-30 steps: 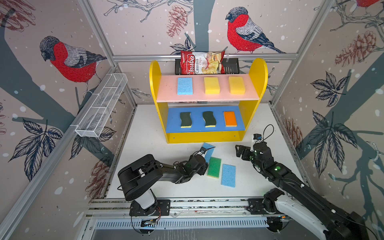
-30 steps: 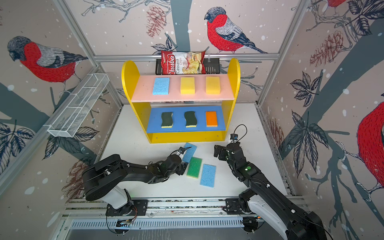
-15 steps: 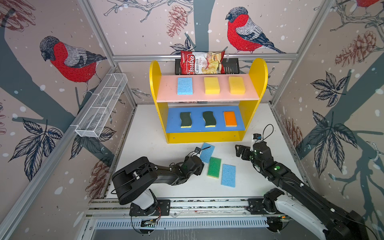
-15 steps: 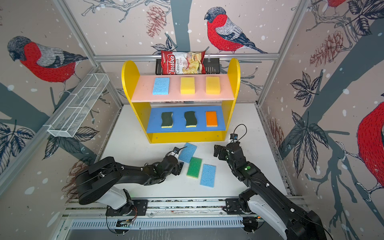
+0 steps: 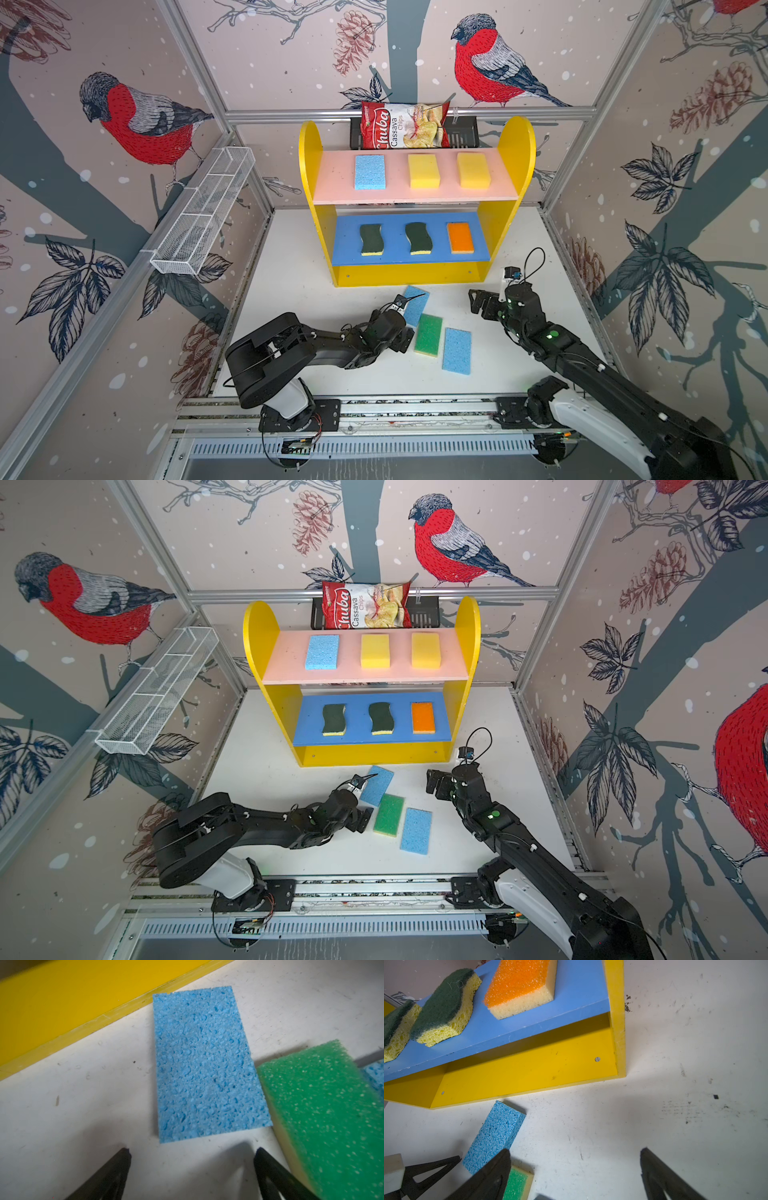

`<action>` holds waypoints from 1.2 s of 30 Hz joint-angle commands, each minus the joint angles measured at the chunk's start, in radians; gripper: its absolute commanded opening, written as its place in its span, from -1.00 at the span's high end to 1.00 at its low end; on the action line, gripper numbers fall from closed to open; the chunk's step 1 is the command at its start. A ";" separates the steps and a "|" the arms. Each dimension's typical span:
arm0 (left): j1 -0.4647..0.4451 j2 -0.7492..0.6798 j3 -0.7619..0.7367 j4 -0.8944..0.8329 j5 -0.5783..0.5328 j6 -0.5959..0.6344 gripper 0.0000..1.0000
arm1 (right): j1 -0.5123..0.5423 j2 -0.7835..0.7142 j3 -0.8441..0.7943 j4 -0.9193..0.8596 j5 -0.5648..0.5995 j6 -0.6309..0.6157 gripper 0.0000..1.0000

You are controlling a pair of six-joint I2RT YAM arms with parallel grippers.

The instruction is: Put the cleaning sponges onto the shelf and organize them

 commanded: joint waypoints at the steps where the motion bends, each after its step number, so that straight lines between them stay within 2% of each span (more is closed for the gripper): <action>1: -0.013 0.007 0.010 -0.097 0.066 -0.007 -0.92 | -0.002 -0.001 0.001 0.012 -0.005 -0.004 -0.93; 6: -0.029 0.031 0.033 -0.102 0.023 -0.033 -0.93 | -0.002 -0.003 0.001 0.006 -0.005 -0.002 -0.93; 19: -0.035 0.086 0.092 -0.094 0.044 -0.068 -0.94 | -0.005 -0.010 0.001 -0.004 -0.006 -0.006 -0.93; 36: -0.030 0.161 0.174 -0.149 -0.069 -0.064 -0.92 | -0.008 -0.029 -0.007 0.004 -0.007 -0.007 -0.93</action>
